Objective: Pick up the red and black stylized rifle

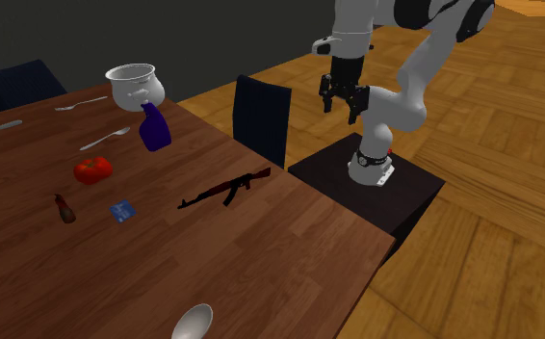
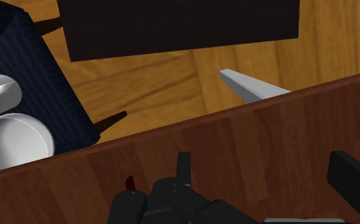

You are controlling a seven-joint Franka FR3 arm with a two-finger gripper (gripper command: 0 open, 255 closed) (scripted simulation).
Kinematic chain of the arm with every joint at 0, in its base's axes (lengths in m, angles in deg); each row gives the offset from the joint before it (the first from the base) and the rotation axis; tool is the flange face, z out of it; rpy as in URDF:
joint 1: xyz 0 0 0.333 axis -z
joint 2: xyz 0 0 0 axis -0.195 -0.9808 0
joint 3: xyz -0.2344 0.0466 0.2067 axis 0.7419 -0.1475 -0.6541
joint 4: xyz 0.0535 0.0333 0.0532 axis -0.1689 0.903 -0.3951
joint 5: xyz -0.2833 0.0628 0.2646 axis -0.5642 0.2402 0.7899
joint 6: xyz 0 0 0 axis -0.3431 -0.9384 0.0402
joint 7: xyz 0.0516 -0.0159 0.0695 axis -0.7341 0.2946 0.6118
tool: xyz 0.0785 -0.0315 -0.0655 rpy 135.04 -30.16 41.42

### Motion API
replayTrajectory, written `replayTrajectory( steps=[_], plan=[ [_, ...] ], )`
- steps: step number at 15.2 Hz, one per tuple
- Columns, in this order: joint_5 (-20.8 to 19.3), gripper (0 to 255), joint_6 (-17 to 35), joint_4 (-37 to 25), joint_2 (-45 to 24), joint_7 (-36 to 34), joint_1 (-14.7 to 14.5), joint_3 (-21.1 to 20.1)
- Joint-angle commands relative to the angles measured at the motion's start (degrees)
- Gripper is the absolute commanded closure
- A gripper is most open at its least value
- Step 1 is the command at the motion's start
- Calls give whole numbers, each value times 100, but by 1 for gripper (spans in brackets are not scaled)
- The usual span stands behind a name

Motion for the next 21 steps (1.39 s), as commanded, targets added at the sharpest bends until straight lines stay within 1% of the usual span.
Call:
replayTrajectory(
  steps=[1, 6, 11, 16, 21],
  plan=[
    [0, 0, 0, 0, 0, 0, 0, 0],
    [-194, 0, 948, -22, -835, 512, 27, 250],
    [-295, 0, 1813, -263, -1797, 999, 18, 489],
    [-280, 0, 2542, -714, -2830, 1490, -14, 703],
    [-136, 0, 3096, -1363, -3895, 2000, -48, 873]
  ],
)
